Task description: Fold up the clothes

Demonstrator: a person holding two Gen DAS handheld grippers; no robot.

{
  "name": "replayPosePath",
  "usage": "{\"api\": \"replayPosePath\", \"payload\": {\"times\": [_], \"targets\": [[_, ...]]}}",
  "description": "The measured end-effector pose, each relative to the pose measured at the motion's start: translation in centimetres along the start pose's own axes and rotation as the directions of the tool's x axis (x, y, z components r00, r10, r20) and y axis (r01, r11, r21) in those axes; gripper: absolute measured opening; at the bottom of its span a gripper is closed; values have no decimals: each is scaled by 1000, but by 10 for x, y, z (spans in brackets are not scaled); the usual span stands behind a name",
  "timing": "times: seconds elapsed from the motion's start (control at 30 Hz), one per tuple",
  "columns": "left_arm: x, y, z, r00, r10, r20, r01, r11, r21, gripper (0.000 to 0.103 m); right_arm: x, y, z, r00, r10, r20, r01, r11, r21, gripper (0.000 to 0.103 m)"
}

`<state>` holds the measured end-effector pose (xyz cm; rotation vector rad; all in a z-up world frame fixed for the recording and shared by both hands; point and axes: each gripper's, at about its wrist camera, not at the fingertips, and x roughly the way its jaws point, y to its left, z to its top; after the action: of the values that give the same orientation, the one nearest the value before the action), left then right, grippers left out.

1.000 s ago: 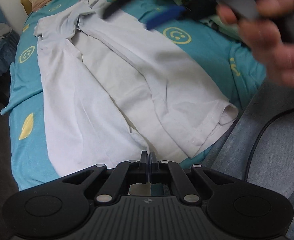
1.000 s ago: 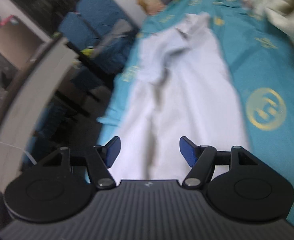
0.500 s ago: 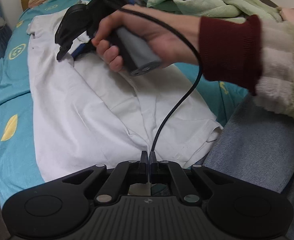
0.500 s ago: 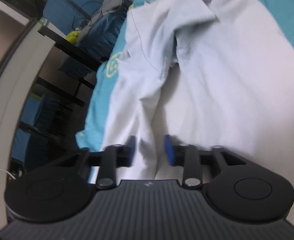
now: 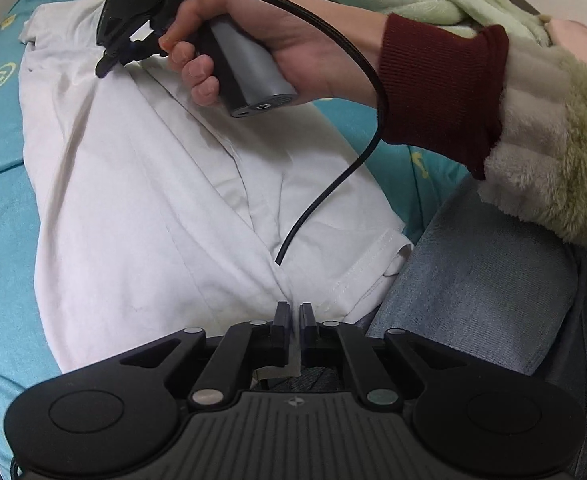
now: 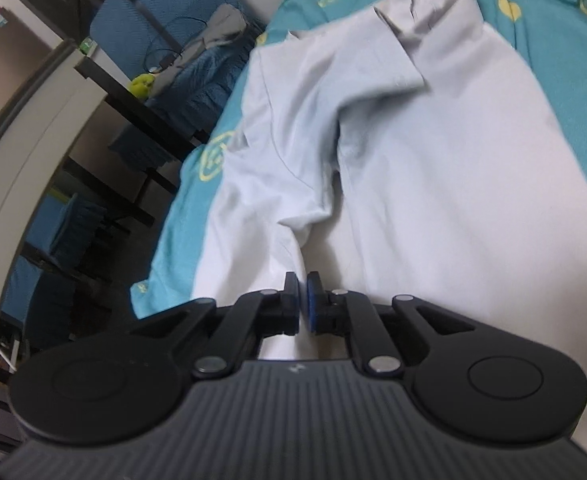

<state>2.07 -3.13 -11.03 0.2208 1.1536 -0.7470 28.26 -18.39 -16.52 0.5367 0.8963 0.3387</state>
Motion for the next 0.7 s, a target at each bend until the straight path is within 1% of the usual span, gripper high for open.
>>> {"api": "replayPosePath", "payload": {"times": [0.1,0.13,0.2,0.23,0.27,0.33,0.4,0.5,0.57,0.63,0.7], "targets": [[-12,1,-2,998,11,62,-10,1000,-24,31,-29,9,3,1000,7,29,-7,1000,-11,10],[-17,3,-2,996,8,86,-4,999,-38,33,-42,11,3,999,8,40,-8,1000,-10,11],[-28,7,-4,990,0,144,10,998,-70,39,-69,15,1,998,3,61,-3,1000,-6,21],[-33,9,-5,985,-2,173,17,996,-85,39,-85,17,-3,997,-1,74,2,1000,-12,35],[-37,11,-6,980,-3,198,23,995,-100,40,-101,19,-6,996,-5,87,7,1000,-18,45],[-44,13,-7,972,2,235,29,991,-129,40,-130,25,-15,995,-17,102,22,999,-48,50],[-49,16,-9,965,15,263,28,987,-159,43,-159,30,-25,994,-27,108,36,996,-81,51],[-52,22,-5,959,36,280,22,979,-201,44,-199,33,-46,991,-26,134,41,993,-115,51],[-53,26,-1,956,51,289,17,973,-228,44,-218,31,-66,990,-40,132,58,989,-137,51],[-56,31,7,951,84,296,-7,968,-251,44,-228,27,-91,992,-65,110,81,984,-156,52],[-54,37,22,951,111,289,-28,961,-275,44,-226,25,-117,996,-74,57,83,980,-179,52]]}}
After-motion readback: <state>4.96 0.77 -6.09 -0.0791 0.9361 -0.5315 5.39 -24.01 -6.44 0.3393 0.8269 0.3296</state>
